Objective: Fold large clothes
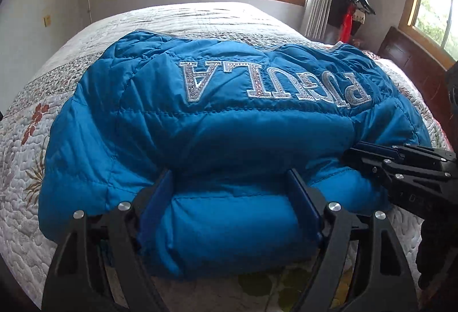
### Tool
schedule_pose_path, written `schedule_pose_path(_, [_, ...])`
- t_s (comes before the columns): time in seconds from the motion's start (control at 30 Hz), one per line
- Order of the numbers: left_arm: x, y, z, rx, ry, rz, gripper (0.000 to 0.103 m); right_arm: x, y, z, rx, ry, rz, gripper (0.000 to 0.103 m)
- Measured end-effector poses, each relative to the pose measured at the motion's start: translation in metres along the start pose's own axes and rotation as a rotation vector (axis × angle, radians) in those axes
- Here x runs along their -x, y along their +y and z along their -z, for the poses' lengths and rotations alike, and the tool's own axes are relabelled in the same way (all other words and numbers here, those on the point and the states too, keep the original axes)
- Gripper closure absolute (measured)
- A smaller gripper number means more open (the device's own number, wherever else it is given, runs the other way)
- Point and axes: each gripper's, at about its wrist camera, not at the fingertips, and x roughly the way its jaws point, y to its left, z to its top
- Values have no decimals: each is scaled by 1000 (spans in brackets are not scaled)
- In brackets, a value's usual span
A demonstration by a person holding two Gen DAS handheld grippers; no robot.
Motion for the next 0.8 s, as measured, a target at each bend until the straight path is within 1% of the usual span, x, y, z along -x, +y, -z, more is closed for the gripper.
schedule_pose_path(0.07, [-1,-1,2,-1,-7,-11,25,-3,0,3,-2,-11,9,85])
schedule_pose_path(0.17, [1,0,3,7,-14,-7,25,-1,0,3,-12,-23,9,85])
schedule_pose_path(0.27, [16,2,3,25,-23,-2,28,17,-5,2,-40,-42,-30,85])
schedule_pose_path(0.33, [28,6,5,34,-39,2,28,34,-5,3,-38,-64,-28,85])
schedule_pose_path(0.4, [36,9,8,34,-44,0,28,42,-4,5,-37,-58,-47,84])
schedule_pose_path(0.43, [36,11,10,29,-44,-1,28,39,-3,7,-30,-39,-48,84])
schedule_pose_path(0.5, [30,13,13,25,-35,8,27,25,-2,11,-23,-7,-22,86])
schedule_pose_path(0.57, [26,13,15,26,-35,11,27,15,-1,14,-2,0,4,86])
schedule_pose_path(0.63, [24,13,16,19,-33,6,27,12,-2,16,7,-3,11,86])
schedule_pose_path(0.7, [24,15,16,33,-26,15,27,12,-7,14,-24,3,-24,87])
schedule_pose_path(0.77, [29,17,14,48,-13,29,29,18,-16,12,-58,5,-79,87])
schedule_pose_path(0.8, [34,19,12,59,-8,41,30,25,-21,11,-76,3,-111,85])
